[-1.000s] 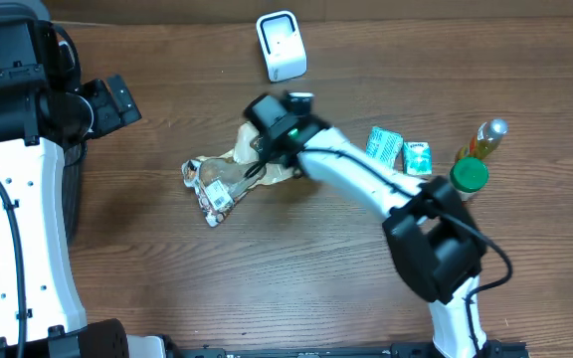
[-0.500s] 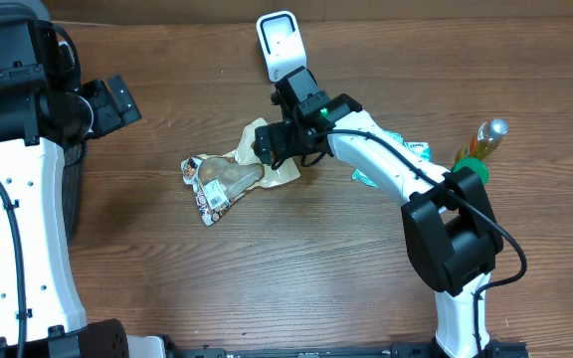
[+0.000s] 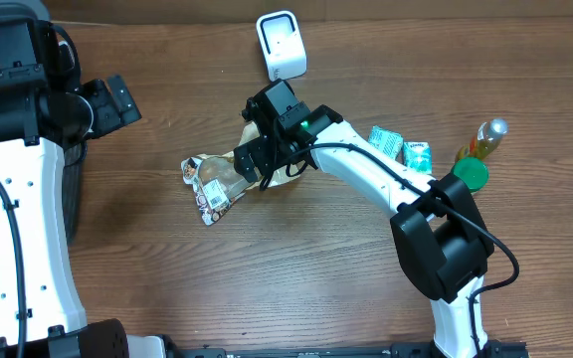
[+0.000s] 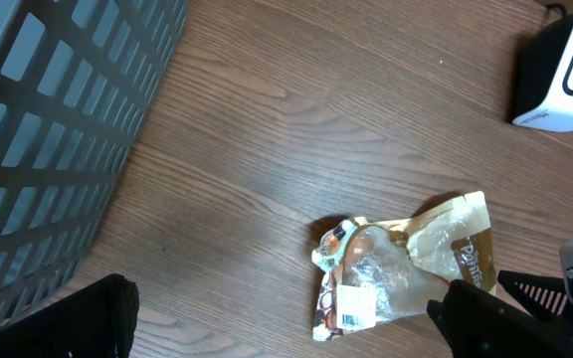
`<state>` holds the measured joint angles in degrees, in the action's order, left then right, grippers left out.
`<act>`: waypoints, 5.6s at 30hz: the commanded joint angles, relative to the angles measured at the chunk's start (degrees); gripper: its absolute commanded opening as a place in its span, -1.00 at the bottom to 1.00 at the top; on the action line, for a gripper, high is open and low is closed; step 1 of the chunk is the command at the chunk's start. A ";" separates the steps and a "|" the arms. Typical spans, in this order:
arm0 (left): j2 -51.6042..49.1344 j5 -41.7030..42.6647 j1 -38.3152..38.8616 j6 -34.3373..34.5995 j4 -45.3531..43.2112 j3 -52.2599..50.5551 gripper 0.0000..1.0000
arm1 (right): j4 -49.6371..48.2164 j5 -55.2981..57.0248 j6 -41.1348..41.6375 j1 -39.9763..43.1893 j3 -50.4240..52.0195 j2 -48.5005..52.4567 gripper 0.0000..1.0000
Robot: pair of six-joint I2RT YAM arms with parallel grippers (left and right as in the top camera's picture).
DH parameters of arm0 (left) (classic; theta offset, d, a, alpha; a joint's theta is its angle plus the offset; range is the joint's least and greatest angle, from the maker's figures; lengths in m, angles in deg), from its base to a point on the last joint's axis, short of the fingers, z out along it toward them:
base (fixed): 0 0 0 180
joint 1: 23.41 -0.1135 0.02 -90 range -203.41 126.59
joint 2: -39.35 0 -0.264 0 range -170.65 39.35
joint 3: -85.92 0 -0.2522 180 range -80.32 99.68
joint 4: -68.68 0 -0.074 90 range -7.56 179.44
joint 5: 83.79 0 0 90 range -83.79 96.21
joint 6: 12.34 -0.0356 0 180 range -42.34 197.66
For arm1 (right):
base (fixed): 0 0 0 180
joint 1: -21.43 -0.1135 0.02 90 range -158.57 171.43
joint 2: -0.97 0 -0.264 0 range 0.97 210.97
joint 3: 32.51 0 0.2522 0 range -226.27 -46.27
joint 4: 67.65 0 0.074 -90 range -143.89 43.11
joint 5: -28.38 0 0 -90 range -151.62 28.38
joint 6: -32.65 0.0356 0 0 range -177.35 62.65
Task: Scan the item barcode
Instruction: 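Lift the Pantree bag with the right gripper and adjust the grip, then raise the Pantree bag up toward the white scanner with the right gripper, then hold the Pantree bag in front of the white scanner with the right gripper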
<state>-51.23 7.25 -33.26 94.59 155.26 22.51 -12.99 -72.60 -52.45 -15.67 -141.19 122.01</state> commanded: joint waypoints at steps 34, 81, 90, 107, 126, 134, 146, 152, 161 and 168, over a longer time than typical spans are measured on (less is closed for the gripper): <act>-0.07 0.00 0.13 -0.66 0.02 0.42 0.99 | 1.60 4.70 -0.74 0.09 -5.55 5.03 1.00; -0.07 0.02 0.13 -0.66 0.02 0.42 0.99 | 4.46 8.61 12.94 4.07 0.68 4.50 0.17; -0.07 0.00 0.13 -0.66 0.02 0.42 1.00 | 0.28 8.28 12.92 4.13 3.76 5.40 -0.39; -0.07 0.02 0.13 -0.66 0.02 0.42 0.99 | 1.64 -17.09 12.72 11.21 2.47 -4.52 -0.93; -0.07 0.02 0.13 -0.66 0.02 0.42 0.99 | 2.58 -43.82 2.43 18.01 2.60 -4.52 -0.93; -0.07 0.02 0.13 -0.66 0.02 0.42 0.99 | -0.35 -49.31 2.43 19.08 0.68 -5.14 -0.93; -0.07 0.02 0.13 -0.66 0.02 0.42 0.99 | -1.99 -26.43 -10.67 15.98 -23.76 -6.03 -0.93; -0.07 0.02 0.13 -0.66 0.02 0.42 0.99 | -6.88 -6.49 -24.94 13.57 -23.54 -5.68 -0.93; -0.07 0.02 0.13 -0.66 0.02 0.42 0.99 | -20.37 6.03 -30.47 13.05 -23.54 -0.04 -0.93; -0.07 0.02 0.13 -0.66 0.02 0.42 0.99 | -24.85 12.92 -32.48 13.05 -23.54 4.02 -0.93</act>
<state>-51.23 7.25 -33.26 94.59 155.26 22.51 -36.50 -62.63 -82.81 -2.56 -163.92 125.29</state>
